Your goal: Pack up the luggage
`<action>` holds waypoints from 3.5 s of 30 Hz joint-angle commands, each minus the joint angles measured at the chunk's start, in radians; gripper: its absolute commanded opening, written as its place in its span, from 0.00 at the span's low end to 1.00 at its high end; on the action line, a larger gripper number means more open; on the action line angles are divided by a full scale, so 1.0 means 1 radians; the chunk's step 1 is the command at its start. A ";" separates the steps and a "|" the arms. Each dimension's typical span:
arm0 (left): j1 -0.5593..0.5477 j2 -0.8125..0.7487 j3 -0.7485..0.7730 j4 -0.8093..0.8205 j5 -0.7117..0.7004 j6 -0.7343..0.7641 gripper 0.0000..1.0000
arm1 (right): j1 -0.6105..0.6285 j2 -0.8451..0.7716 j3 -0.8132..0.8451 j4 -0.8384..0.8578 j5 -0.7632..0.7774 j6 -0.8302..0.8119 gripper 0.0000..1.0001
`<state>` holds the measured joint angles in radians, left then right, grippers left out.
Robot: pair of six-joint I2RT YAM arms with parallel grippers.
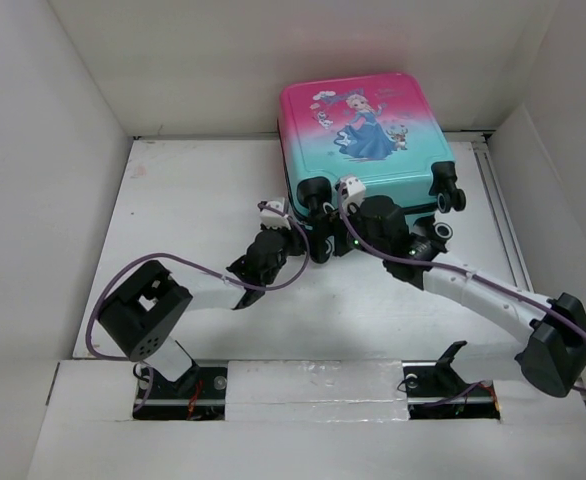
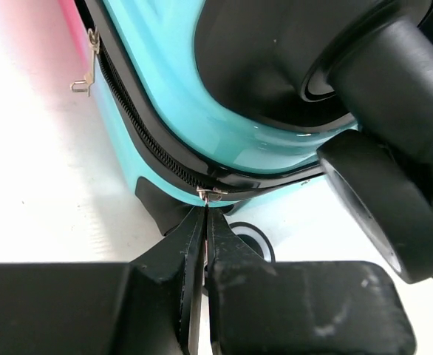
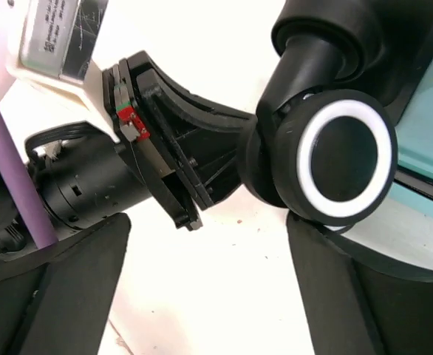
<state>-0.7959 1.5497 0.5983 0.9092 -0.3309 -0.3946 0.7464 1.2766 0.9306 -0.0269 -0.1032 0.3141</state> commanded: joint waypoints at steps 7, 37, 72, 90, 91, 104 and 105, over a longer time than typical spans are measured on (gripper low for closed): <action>0.011 -0.008 0.008 0.066 -0.007 0.002 0.00 | 0.008 0.064 0.209 -0.040 0.163 -0.019 0.98; 0.011 -0.008 0.001 0.083 0.023 0.005 0.00 | 0.027 0.296 0.387 -0.162 0.387 -0.047 0.91; 0.239 -0.074 0.008 -0.106 0.002 0.031 0.00 | 0.018 0.141 0.223 -0.275 0.312 -0.132 0.00; -0.104 0.117 0.054 0.045 -0.061 0.149 0.49 | 0.007 0.158 0.214 -0.188 0.195 -0.132 0.00; -0.104 0.130 0.063 0.077 -0.095 0.149 0.49 | 0.007 0.158 0.214 -0.188 0.195 -0.132 0.00; -0.063 0.213 0.087 0.351 -0.149 0.206 0.50 | 0.007 0.147 0.185 -0.159 0.138 -0.132 0.00; -0.063 0.213 0.087 0.364 -0.149 0.206 0.48 | 0.007 0.147 0.185 -0.159 0.138 -0.121 0.00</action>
<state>-0.9009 1.7718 0.6228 1.1160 -0.4026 -0.1898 0.7357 1.4292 1.1400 -0.1631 0.1585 0.2134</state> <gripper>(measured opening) 0.486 0.569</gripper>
